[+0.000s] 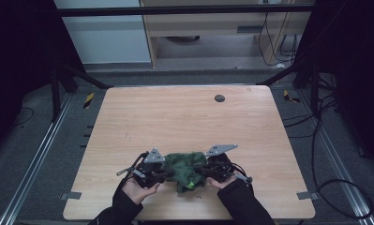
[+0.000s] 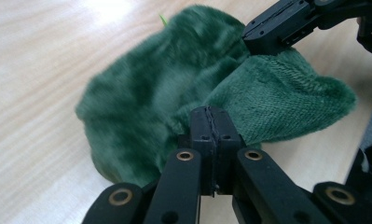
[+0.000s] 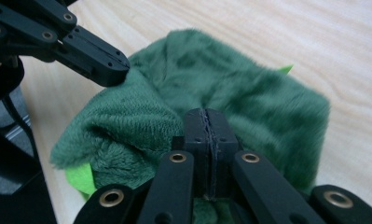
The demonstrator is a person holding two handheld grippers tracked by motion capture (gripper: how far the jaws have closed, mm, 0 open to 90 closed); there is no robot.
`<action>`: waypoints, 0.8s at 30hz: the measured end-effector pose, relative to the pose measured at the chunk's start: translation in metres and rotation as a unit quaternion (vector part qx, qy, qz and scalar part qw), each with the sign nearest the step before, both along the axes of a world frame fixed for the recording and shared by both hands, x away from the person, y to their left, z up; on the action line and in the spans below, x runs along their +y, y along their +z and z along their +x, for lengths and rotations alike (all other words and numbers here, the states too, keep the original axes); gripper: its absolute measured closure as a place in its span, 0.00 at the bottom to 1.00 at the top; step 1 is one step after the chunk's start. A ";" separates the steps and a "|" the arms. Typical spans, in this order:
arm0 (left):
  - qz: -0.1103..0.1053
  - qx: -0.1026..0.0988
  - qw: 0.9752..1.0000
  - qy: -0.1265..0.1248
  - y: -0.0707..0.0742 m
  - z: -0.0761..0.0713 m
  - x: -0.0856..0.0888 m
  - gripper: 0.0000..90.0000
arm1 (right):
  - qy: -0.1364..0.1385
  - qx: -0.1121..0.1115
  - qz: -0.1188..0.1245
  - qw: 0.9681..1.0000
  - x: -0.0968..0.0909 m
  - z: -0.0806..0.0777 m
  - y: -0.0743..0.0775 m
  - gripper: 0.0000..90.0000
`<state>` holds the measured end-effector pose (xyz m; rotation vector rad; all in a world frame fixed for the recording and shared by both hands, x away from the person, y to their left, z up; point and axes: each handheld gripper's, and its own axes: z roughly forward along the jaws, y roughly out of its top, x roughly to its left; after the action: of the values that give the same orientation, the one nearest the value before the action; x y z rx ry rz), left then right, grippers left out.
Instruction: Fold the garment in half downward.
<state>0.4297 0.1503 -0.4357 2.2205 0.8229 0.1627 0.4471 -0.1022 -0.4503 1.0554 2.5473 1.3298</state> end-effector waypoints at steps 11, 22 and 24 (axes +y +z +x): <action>0.016 0.024 1.000 -0.010 -0.020 -0.014 0.000 0.99 | 0.015 0.018 -0.021 1.000 0.002 -0.017 -0.013 0.95; -0.001 -0.030 0.999 0.041 0.012 -0.001 0.002 0.98 | 0.016 0.013 -0.028 0.999 0.004 -0.019 -0.018 0.95; 0.004 -0.019 0.999 0.041 0.007 0.006 -0.002 0.99 | 0.018 0.015 -0.027 0.999 0.004 -0.019 -0.018 0.96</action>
<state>0.4358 0.1483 -0.4287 2.1856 0.8935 0.2463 0.4284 -0.0978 -0.4684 1.0329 2.6186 1.2555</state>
